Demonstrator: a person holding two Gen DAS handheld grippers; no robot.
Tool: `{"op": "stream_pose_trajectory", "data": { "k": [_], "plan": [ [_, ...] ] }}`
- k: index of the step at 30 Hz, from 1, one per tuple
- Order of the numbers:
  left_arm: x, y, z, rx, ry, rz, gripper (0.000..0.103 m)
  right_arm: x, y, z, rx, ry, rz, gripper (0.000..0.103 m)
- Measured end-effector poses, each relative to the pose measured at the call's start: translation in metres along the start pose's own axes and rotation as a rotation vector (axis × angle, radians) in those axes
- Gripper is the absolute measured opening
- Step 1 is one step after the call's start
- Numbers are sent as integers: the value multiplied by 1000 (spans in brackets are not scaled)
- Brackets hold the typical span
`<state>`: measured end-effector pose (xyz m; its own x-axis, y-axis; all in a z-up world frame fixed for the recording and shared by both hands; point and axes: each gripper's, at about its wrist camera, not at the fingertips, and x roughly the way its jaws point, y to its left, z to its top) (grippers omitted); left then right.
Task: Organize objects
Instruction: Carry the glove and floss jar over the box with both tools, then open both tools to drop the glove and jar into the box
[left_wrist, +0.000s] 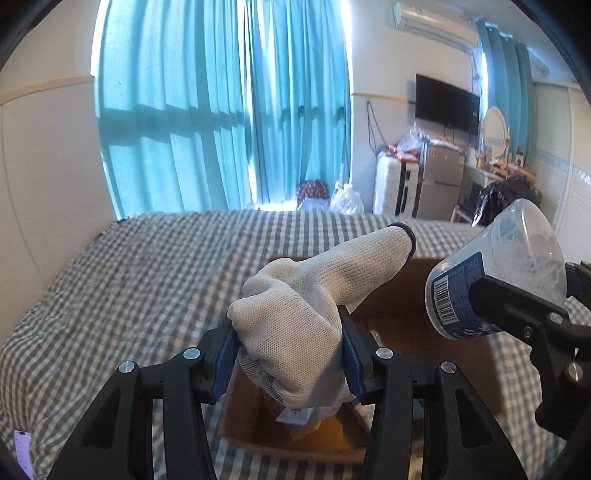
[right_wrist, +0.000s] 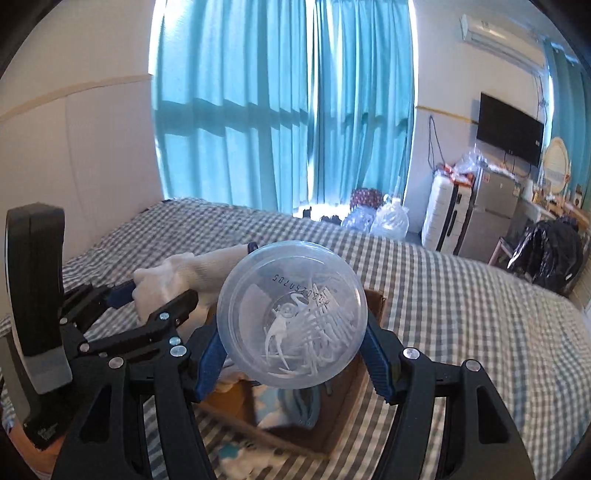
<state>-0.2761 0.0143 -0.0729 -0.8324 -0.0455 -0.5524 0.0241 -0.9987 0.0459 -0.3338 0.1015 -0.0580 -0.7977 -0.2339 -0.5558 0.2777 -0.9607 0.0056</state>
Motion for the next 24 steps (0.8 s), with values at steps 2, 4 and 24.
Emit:
{"op": "stream_pose_trajectory", "data": {
  "k": [2,4,24],
  "plan": [
    [15,-5,-5,5,17,2,50,19,-8,-4,1,23,0,64],
    [24,-10,-8,17,21,11,50,34,-13,-8,5,38,4,64],
    [-56,-2,5,-13,-7,9,103,-77,-21,17,82,-96,-40,90]
  ]
}}
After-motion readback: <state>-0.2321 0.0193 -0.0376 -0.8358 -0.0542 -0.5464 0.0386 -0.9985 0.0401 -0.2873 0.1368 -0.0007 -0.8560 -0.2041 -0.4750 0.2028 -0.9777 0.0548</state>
